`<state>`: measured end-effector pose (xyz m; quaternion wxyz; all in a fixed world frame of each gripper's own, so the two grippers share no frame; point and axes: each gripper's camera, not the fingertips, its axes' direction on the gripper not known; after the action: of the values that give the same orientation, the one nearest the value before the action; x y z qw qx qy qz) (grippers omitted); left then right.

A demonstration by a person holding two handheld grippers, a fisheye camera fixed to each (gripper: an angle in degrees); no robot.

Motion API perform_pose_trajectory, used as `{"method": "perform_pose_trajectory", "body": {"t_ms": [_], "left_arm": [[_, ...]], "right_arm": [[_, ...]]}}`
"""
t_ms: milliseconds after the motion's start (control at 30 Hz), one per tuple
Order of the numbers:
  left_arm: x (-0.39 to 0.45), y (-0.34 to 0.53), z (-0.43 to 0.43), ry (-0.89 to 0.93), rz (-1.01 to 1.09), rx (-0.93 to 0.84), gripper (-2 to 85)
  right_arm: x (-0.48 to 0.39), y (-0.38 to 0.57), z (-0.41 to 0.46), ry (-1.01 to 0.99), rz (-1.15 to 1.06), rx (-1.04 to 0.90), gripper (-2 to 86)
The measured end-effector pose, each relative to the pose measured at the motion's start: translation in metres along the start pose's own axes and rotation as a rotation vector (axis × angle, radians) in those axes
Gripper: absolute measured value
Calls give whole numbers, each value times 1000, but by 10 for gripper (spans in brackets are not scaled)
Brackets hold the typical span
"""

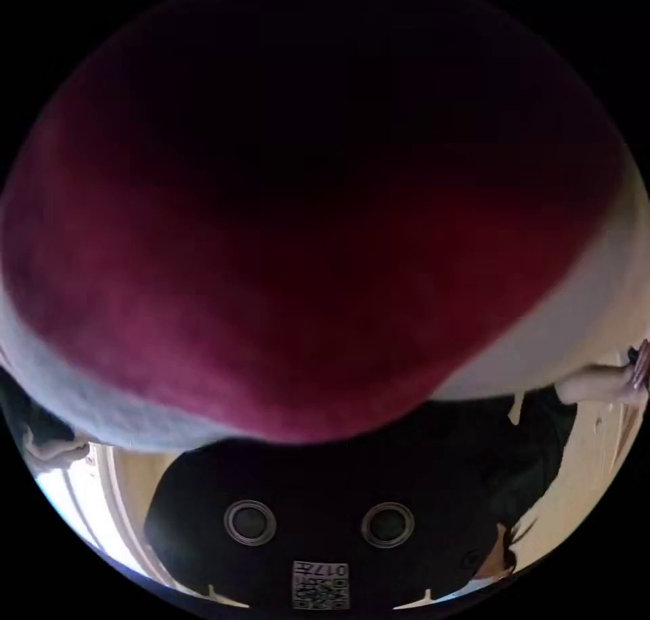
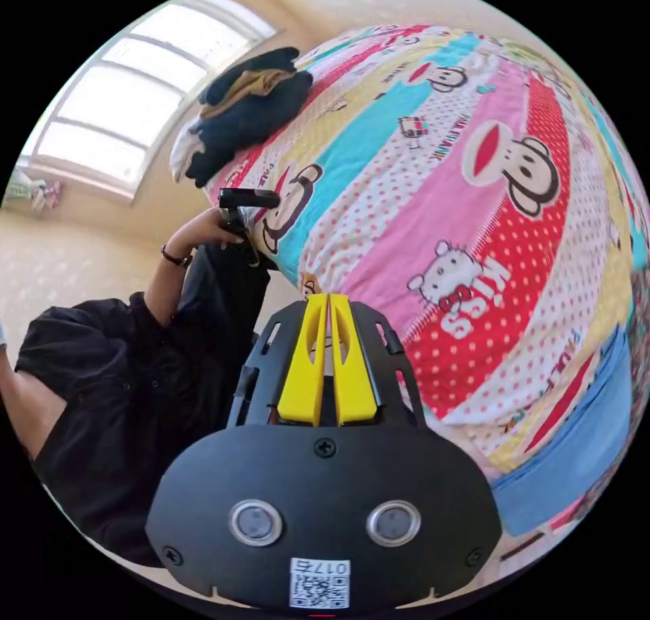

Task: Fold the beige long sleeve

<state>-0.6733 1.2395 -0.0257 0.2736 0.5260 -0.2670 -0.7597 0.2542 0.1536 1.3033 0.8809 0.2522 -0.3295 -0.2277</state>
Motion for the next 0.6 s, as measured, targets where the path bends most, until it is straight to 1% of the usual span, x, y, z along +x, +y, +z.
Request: {"method": "perform_pose_trajectory", "body": {"t_ms": [67,100,133,200,233,267,300,333,400,467,533,600], "left_arm": [[-1,16,2,-30,2,138,0],[-2,27,1,-30,23,198,-3],[-4,33,-1,-16,43,221,-5],[-21,76,-27,129,151,342,-8],[-28,91,-37,173,166,388,-8],[-43,123,-57,246,189,485,-9],[-61,154,-75,282,181,585,-9],[-70,167,-83,288,158,636,-9],[-107,199,-100,259,22,788,-10],[-130,193,-102,219,-98,831,-9],[-140,170,-94,196,-116,792,-9],[-140,181,-90,110,-86,871,-9]], "right_arm": [[-22,-39,36,98,-42,-64,5],[-28,-61,60,118,-7,-135,5],[-31,-70,71,115,-2,-167,5],[-42,-94,101,87,16,-211,5],[-43,-99,106,89,32,-211,5],[-47,-108,118,99,54,-211,5],[-49,-116,134,113,66,-235,5],[-50,-121,145,131,73,-260,4],[-53,-133,173,168,80,-309,3],[-51,-140,181,126,105,-354,3],[-52,-146,190,103,111,-396,2],[-63,-150,201,117,36,-436,2]]}}
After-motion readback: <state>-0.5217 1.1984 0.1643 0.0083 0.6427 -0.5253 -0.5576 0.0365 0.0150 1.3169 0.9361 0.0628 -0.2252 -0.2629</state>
